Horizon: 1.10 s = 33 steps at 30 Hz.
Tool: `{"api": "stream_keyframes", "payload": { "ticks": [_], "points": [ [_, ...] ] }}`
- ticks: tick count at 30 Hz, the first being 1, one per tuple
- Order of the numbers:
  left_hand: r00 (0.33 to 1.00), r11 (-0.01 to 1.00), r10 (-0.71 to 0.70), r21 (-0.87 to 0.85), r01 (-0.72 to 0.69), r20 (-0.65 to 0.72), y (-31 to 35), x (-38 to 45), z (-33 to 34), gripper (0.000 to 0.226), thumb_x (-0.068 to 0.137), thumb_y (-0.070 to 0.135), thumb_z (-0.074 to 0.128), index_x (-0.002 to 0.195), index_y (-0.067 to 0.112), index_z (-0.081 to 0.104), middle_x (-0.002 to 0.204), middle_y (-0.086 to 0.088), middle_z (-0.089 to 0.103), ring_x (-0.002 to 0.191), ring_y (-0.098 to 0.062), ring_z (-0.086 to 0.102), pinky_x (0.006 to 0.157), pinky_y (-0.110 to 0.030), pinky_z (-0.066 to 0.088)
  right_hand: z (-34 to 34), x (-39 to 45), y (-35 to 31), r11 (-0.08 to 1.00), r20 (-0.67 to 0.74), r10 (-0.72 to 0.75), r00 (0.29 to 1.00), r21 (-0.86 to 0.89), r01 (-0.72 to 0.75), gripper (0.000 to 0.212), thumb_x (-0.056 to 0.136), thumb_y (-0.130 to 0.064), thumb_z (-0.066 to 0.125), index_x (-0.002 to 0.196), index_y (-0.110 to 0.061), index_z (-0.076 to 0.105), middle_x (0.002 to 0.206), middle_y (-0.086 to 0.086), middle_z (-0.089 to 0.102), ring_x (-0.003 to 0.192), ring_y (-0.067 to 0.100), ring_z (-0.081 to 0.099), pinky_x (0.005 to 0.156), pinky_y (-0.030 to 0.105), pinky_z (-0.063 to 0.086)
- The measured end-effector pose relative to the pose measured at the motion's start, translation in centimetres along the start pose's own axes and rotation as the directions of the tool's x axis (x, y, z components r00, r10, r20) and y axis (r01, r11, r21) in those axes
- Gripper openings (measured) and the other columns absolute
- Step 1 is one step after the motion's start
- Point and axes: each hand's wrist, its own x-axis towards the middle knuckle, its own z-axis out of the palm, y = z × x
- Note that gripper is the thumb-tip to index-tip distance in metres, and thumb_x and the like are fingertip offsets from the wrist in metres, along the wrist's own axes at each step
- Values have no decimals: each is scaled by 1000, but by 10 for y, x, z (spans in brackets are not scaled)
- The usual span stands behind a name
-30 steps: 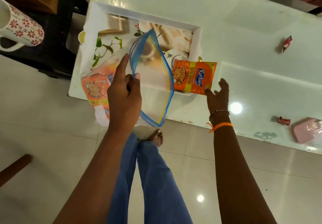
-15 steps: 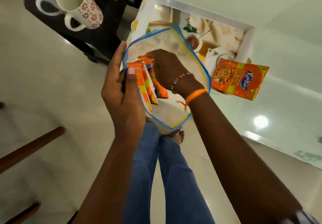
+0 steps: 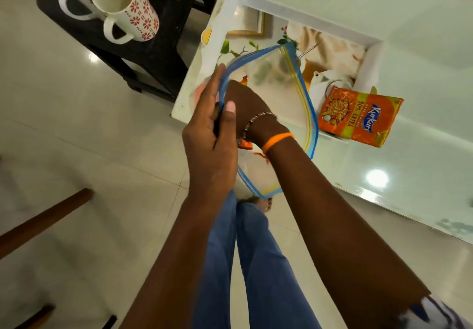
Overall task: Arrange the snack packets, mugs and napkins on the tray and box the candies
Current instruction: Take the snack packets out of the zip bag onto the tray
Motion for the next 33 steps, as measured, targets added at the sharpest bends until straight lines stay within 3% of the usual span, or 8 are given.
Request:
{"api": "stream_keyframes", "payload": {
  "ticks": [4, 8, 11, 14, 18, 26, 30, 33],
  "points": [
    [993, 999, -37, -7, 38, 114, 2, 8, 15, 46, 93, 12, 42, 139, 9, 36, 143, -10, 45, 132, -21, 42, 106, -40, 42, -10, -22, 26, 994, -250, 113, 962, 37, -108, 35, 93, -13, 39, 128, -8, 34, 105, 28, 61, 94, 43, 59, 68, 36, 41],
    [975, 998, -21, 61, 8, 222, 3, 18, 33, 48, 92, 16, 42, 140, 15, 35, 116, 23, 53, 103, 13, 54, 88, -10, 45, -28, -71, 68, 937, -440, 165, 883, 349, -2, 26, 95, -9, 40, 119, -17, 48, 95, 19, 66, 83, 37, 66, 69, 52, 56],
    [959, 996, -45, 82, 22, 278, 2, 23, 50, 51, 92, 16, 43, 142, 17, 31, 90, 24, 48, 85, 3, 52, 84, -19, 43, -48, -103, 99, 635, -482, 372, 793, 756, 162, 27, 95, -5, 38, 114, -22, 46, 99, 12, 62, 72, 7, 68, 54, 30, 60],
    [943, 996, -71, 80, 47, 325, 1, 26, 65, 53, 94, 11, 45, 144, 17, 27, 89, 5, 51, 85, -10, 49, 88, -34, 46, -66, -127, 129, 398, -470, 538, 700, 873, 280, 24, 91, -16, 49, 115, -15, 52, 89, -7, 69, 74, 5, 69, 54, 26, 59],
    [948, 982, -70, 189, 11, 310, -6, 26, 80, 56, 93, 11, 47, 145, 18, 26, 60, 0, 35, 53, -1, 36, 60, -14, 36, -76, -133, 161, 196, -447, 642, 623, 881, 430, 19, 91, -23, 50, 109, -23, 52, 98, -8, 66, 84, 11, 69, 61, 27, 59],
    [947, 969, -69, 247, -12, 314, -12, 20, 92, 58, 93, 10, 47, 145, 18, 23, 57, 3, 28, 48, 0, 35, 53, -12, 32, -84, -61, 214, 120, -317, 720, 617, 933, 340, 37, 96, -8, 36, 132, -3, 38, 112, 18, 57, 89, 27, 62, 64, 31, 59],
    [942, 980, -77, 199, 11, 328, -10, 17, 90, 58, 93, 10, 47, 146, 19, 23, 70, -21, 47, 67, -13, 45, 69, -22, 38, -87, -40, 237, 175, -162, 796, 583, 984, 34, 42, 93, 0, 40, 134, -1, 34, 140, 23, 42, 124, 39, 48, 96, 43, 46],
    [948, 982, -107, 183, 54, 299, -7, 15, 87, 58, 93, 10, 47, 145, 21, 23, 87, -32, 56, 71, -21, 45, 70, -23, 41, -84, -48, 243, 400, -245, 843, 478, 880, -255, 53, 91, -11, 51, 139, -7, 29, 146, 15, 36, 131, 31, 41, 106, 39, 37]
  ]
}}
